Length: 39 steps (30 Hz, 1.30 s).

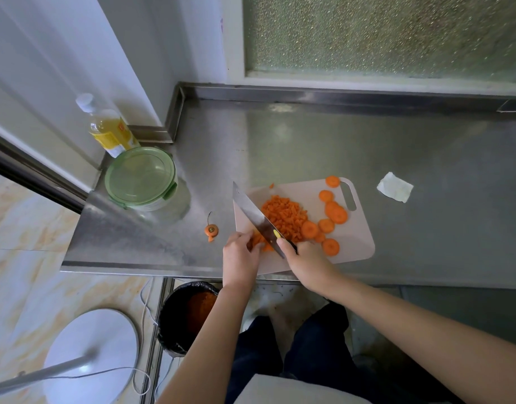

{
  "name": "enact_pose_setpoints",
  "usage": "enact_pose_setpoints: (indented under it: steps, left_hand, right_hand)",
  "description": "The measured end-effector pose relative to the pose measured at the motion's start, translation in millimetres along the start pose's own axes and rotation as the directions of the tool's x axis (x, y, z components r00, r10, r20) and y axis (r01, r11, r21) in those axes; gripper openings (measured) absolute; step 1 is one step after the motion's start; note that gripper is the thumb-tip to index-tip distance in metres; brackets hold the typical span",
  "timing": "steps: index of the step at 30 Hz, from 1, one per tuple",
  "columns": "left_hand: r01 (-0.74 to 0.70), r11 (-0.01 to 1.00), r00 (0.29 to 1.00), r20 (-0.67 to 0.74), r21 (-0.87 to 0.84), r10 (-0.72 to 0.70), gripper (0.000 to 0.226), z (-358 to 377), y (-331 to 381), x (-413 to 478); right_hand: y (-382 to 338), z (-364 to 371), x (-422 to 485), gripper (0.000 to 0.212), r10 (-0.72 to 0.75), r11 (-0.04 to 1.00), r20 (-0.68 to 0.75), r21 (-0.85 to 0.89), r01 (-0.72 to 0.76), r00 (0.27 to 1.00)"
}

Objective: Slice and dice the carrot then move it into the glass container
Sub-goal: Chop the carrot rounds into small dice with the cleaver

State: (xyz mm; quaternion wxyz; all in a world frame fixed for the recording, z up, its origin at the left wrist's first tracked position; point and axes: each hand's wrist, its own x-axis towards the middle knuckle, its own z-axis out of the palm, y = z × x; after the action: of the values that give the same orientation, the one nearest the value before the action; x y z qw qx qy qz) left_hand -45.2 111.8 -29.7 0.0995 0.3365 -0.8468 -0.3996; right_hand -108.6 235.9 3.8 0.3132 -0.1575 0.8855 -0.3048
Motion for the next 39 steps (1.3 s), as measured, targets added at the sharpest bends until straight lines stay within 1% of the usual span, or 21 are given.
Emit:
enact_pose_setpoints:
  steps: [6, 9, 13, 15, 20, 23, 26, 29, 32, 36, 39]
  left_hand:
    - [0.042, 0.999, 0.999, 0.023, 0.012, -0.042, 0.021, -1.6, 2.2, 2.1]
    - [0.067, 0.998, 0.997, 0.034, 0.015, -0.068, 0.022, -1.8, 3.4, 3.3]
    - [0.071, 0.997, 0.996, 0.048, 0.022, -0.072, 0.022, -2.8, 5.1, 3.2]
    - [0.069, 0.998, 0.996, 0.05, 0.012, -0.07, 0.021, -3.8, 6.7, 3.5]
    - [0.09, 0.996, 0.994, 0.065, 0.002, -0.09, 0.021, -5.0, 8.4, 4.5]
    - [0.092, 0.996, 0.994, 0.06, -0.009, -0.092, 0.021, -5.1, 8.5, 4.1]
    - [0.089, 0.996, 0.995, 0.048, -0.016, -0.088, 0.019, -5.7, 9.0, 4.3]
    - [0.091, 0.996, 0.995, 0.044, -0.01, -0.09, 0.019, -3.7, 7.9, 4.2]
    - [0.1, 0.995, 0.994, 0.039, -0.001, -0.1, 0.02, -2.2, 5.7, 3.2]
    - [0.059, 0.998, 0.998, 0.037, 0.003, -0.059, 0.018, -2.6, 3.3, 2.3]
    - [0.05, 0.999, 0.997, 0.06, 0.0, -0.05, 0.019, -4.5, 1.2, 2.0]
  right_hand:
    - [-4.7, -0.3, -1.4, 0.053, 0.0, 0.999, -0.005, -0.051, 0.0, 1.0]
    - [-10.1, -1.8, -2.6, 0.055, 0.02, 0.996, 0.018, -0.089, -0.018, 1.0]
    - [-12.9, -2.9, -0.5, 0.057, 0.035, 0.993, 0.036, -0.113, -0.03, 0.999]
    - [-11.7, 2.5, 0.3, 0.056, 0.039, 0.991, 0.019, -0.125, -0.036, 0.999]
    - [-0.8, 19.0, 1.4, 0.059, -0.021, 0.998, -0.042, -0.055, 0.019, 0.999]
    - [-0.1, 20.5, 1.1, 0.057, -0.068, 0.996, -0.064, -0.056, 0.064, 0.996]
    - [-4.3, 19.8, 1.6, 0.054, -0.085, 0.995, -0.07, -0.053, 0.081, 0.994]
    - [-0.4, 16.6, 6.3, 0.056, -0.061, 0.998, -0.064, -0.032, 0.059, 0.996]
    - [2.9, 9.4, 11.6, 0.055, -0.017, 0.999, -0.036, -0.047, 0.016, 0.999]
    - [5.3, -1.6, 14.7, 0.058, 0.014, 0.998, -0.055, -0.065, -0.018, 0.998]
    - [7.4, -3.2, 14.7, 0.055, 0.007, 0.997, -0.018, -0.082, -0.009, 1.0]
